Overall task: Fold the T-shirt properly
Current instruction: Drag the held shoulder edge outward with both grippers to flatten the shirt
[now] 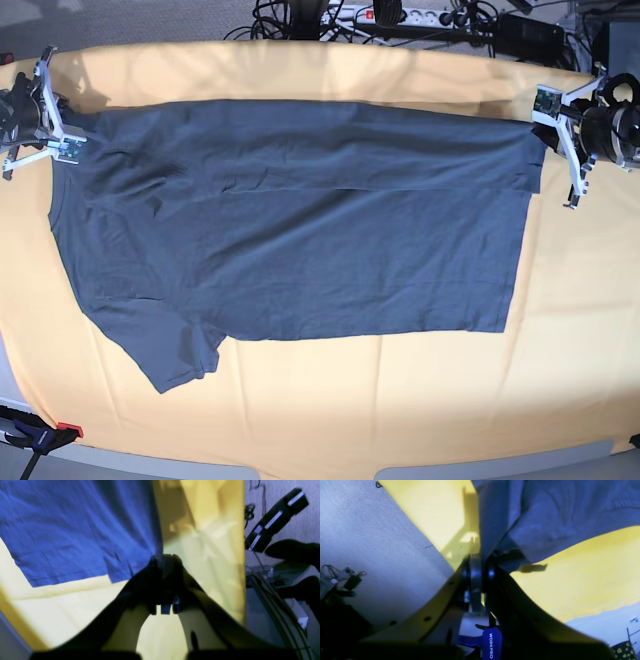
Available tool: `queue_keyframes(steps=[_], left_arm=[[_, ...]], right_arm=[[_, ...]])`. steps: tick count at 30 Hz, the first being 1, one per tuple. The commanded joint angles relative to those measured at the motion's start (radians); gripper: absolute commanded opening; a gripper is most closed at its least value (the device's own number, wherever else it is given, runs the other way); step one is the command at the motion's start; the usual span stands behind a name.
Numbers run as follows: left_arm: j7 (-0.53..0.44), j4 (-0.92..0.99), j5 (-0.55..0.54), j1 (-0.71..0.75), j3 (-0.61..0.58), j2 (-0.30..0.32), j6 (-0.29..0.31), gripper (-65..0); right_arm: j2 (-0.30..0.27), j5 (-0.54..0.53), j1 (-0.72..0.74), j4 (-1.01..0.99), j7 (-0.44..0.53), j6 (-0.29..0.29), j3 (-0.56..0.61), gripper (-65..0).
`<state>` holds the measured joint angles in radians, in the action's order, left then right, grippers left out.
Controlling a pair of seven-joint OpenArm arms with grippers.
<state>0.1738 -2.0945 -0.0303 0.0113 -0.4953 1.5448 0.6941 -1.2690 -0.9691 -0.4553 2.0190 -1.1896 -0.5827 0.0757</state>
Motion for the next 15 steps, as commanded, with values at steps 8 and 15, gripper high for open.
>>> queue_keyframes(steps=[8,15], left_arm=[[-0.011,-0.007,-0.009,-0.005,0.013,0.009,0.004,-65.0],[-0.021,-0.022,-0.058,-0.003,0.013,0.009,0.004,-65.0]], right_arm=[[-0.028,-0.074,-0.035,0.013,-0.183,-0.076,-0.012,-65.0],[-0.029,-0.082,-0.035,0.013,-0.207,-0.099,-0.012,-65.0]])
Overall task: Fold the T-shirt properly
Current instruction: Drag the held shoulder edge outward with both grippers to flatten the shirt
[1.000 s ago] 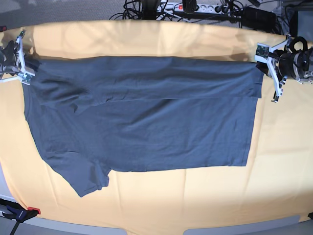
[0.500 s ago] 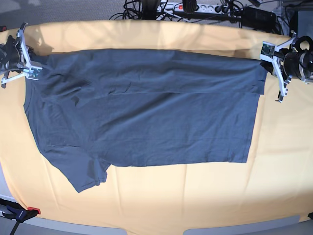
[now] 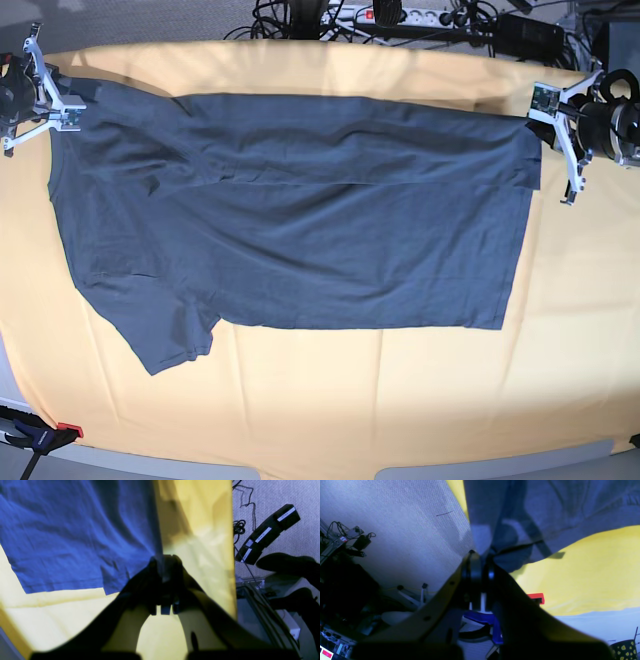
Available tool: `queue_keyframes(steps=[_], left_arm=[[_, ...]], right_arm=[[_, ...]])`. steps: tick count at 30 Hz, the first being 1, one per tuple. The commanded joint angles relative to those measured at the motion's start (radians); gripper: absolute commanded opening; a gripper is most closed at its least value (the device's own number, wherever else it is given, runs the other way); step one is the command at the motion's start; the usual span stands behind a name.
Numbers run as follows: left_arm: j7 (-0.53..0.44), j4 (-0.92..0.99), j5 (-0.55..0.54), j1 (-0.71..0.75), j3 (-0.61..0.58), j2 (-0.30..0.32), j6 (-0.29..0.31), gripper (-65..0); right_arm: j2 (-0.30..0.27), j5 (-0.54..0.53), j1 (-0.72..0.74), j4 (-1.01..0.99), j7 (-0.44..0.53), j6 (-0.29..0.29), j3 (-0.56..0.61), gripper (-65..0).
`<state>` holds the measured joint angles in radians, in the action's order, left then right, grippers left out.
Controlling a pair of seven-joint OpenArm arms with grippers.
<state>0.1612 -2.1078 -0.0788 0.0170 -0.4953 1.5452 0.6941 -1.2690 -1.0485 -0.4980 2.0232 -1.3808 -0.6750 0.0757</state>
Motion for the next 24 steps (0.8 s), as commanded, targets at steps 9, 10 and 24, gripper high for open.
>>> queue_keyframes(steps=[9,10,24], left_arm=[[-0.007,-0.014,0.003,-0.009,0.013,0.008,0.004,-65.0],[-0.008,-0.010,0.014,-0.009,0.013,0.008,0.004,-65.0],[-0.009,0.064,0.025,-0.008,0.011,0.008,0.004,-65.0]], right_arm=[[-0.050,-0.003,0.008,0.008,-0.016,-0.005,-0.012,-65.0],[-0.053,-0.003,0.008,0.008,-0.016,-0.005,-0.012,-65.0],[-0.053,-0.037,0.008,0.009,-0.016,-0.002,-0.012,-65.0]])
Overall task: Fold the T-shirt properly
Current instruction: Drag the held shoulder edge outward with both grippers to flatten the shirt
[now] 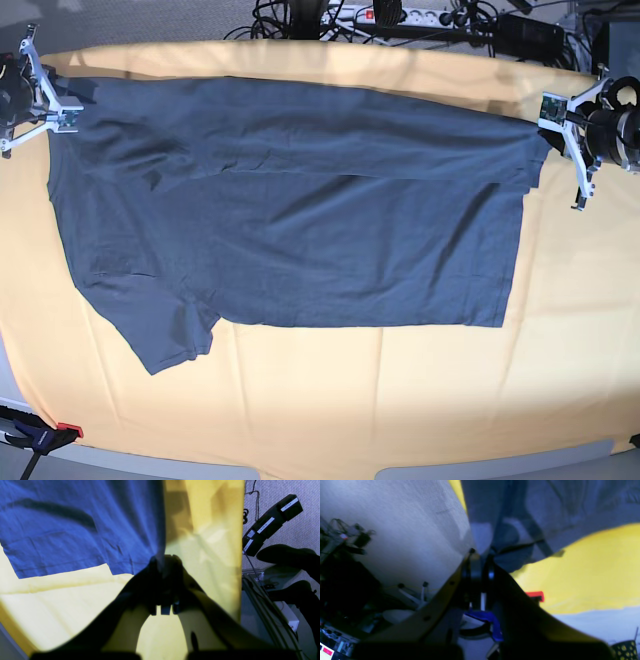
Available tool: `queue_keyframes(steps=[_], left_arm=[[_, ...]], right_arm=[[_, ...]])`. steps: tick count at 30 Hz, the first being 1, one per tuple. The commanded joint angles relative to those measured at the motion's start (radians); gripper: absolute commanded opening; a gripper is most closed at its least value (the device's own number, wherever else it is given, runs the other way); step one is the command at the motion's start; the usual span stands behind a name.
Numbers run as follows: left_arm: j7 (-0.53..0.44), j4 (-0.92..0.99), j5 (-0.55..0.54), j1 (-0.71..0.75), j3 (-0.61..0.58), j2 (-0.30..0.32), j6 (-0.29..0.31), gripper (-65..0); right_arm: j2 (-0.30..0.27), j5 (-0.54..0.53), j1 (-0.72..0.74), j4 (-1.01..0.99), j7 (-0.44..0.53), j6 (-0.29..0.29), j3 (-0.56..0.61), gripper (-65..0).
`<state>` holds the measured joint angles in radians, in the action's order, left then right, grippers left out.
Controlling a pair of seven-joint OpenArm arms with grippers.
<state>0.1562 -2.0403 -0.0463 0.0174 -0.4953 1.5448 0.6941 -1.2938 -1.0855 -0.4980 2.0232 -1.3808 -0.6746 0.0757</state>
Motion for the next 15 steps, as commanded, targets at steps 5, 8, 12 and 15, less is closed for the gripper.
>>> queue_keyframes(steps=[5,8,12,15], left_arm=[[-0.054,-0.014,-0.007,0.049,0.010,0.009,0.004,-65.0],[-0.055,-0.032,0.052,0.115,0.010,0.009,0.004,-65.0],[-0.055,-0.032,0.075,0.135,0.010,0.009,0.004,-65.0],[-0.055,-0.032,0.076,0.135,0.010,0.009,0.004,-65.0]], right_arm=[[-0.028,0.000,0.008,0.009,-0.016,-0.002,-0.012,-65.0],[-0.029,0.000,0.008,0.009,-0.016,-0.008,-0.012,-65.0],[-0.058,-0.016,0.008,0.009,-0.016,-0.014,-0.012,-65.0],[-0.090,-0.077,0.008,0.009,-0.016,-0.015,-0.012,-65.0]])
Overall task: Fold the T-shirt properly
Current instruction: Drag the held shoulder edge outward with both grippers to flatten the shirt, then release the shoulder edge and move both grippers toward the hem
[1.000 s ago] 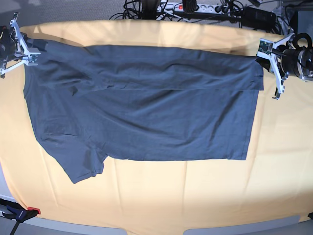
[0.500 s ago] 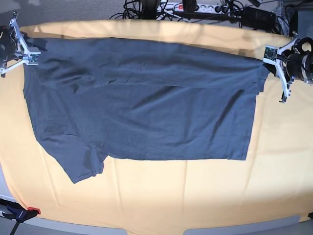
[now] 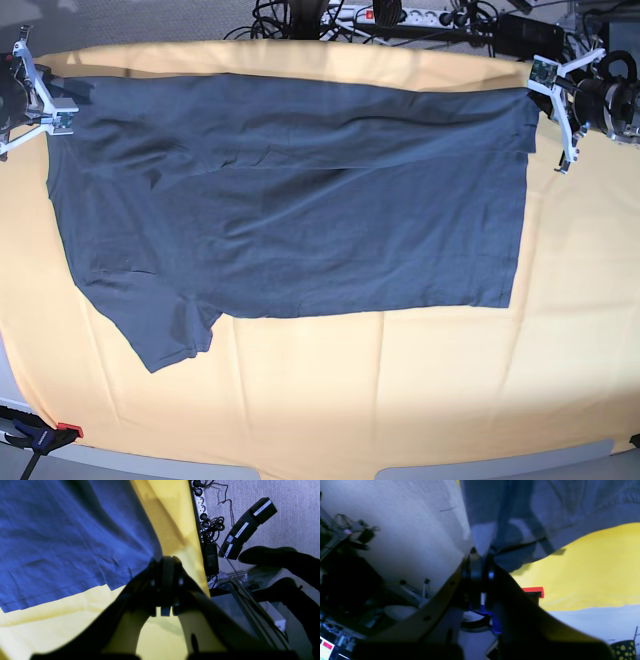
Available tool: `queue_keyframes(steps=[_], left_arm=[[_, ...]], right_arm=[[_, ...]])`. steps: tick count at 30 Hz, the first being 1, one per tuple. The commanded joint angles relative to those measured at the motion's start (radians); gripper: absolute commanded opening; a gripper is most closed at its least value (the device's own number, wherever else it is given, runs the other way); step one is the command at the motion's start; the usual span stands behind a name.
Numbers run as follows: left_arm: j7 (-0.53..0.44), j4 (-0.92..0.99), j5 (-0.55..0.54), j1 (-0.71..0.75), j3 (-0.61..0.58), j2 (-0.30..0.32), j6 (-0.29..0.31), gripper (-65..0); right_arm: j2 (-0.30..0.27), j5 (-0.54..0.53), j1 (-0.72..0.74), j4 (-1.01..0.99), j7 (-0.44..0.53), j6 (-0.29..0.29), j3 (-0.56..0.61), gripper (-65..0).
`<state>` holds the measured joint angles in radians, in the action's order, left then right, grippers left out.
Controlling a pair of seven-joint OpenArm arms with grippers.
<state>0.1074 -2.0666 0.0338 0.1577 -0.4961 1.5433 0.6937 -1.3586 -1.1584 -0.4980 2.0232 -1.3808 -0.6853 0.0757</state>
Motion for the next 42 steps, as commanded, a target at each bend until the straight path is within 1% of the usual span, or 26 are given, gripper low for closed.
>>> queue_keyframes(steps=[1,5,9,10,13,16,18,19,23,33,37,38,40,41,42], left_arm=[[-0.006,-0.006,-0.005,-0.006,0.011,0.010,0.004,-65.0],[-0.006,0.004,-0.005,-0.005,0.011,0.010,0.004,-65.0],[-0.006,0.016,-0.004,-0.005,0.011,0.010,0.004,-65.0],[-0.006,0.019,-0.004,-0.006,0.011,0.010,0.004,-65.0],[-0.006,0.028,-0.003,-0.006,0.011,0.010,0.004,-65.0],[-0.008,0.034,0.037,-0.006,0.011,0.010,0.004,-65.0],[-0.008,0.034,0.043,-0.006,0.011,0.010,0.004,-65.0],[-0.008,0.034,0.041,-0.006,0.011,0.010,0.004,-65.0],[-0.011,0.034,0.037,-0.006,0.011,0.010,0.004,-65.0],[-0.063,0.033,0.037,-0.006,0.011,0.010,0.004,-65.0],[-0.062,0.033,0.011,-0.006,0.011,0.010,0.004,-65.0],[-0.061,0.033,0.003,-0.006,0.011,0.010,0.004,-60.3],[-0.047,0.033,-0.013,-0.006,0.011,0.010,0.004,-47.9],[-0.046,0.033,-0.013,-0.006,0.011,0.010,0.004,-43.0],[-0.040,0.033,-0.013,-0.006,0.011,0.010,0.004,-40.2]], right_arm=[[-0.034,-0.027,0.008,0.009,-0.016,-0.004,-0.012,-65.0],[-0.040,-0.102,0.008,0.009,-0.016,-0.013,-0.012,-65.0],[-0.042,-0.208,0.008,0.009,-0.016,-0.013,-0.012,-65.0],[-0.047,-0.211,0.008,0.009,-0.016,-0.013,-0.012,-65.0],[-0.086,-0.201,0.008,0.009,-0.016,-0.013,-0.012,-65.0],[-0.144,-0.195,0.008,0.008,-0.016,-0.013,-0.012,-65.0],[-0.166,-0.195,0.008,0.008,-0.016,-0.011,-0.012,-65.0],[-0.170,-0.195,0.008,0.008,-0.016,-0.011,-0.012,-65.0],[-0.168,-0.137,0.008,0.000,-0.016,-0.012,-0.012,-65.0],[-0.166,-0.135,0.008,-0.051,-0.016,-0.010,-0.012,-65.0],[-0.166,-0.136,0.008,-0.051,-0.016,0.008,-0.012,-65.0],[-0.166,-0.136,0.008,-0.051,-0.016,0.008,-0.012,-59.8],[-0.166,-0.135,0.008,-0.051,-0.016,0.008,-0.012,-47.7],[-0.166,-0.135,0.008,-0.051,-0.016,0.008,-0.012,-41.4],[-0.166,-0.135,0.008,-0.051,-0.016,0.011,-0.012,-35.5]])
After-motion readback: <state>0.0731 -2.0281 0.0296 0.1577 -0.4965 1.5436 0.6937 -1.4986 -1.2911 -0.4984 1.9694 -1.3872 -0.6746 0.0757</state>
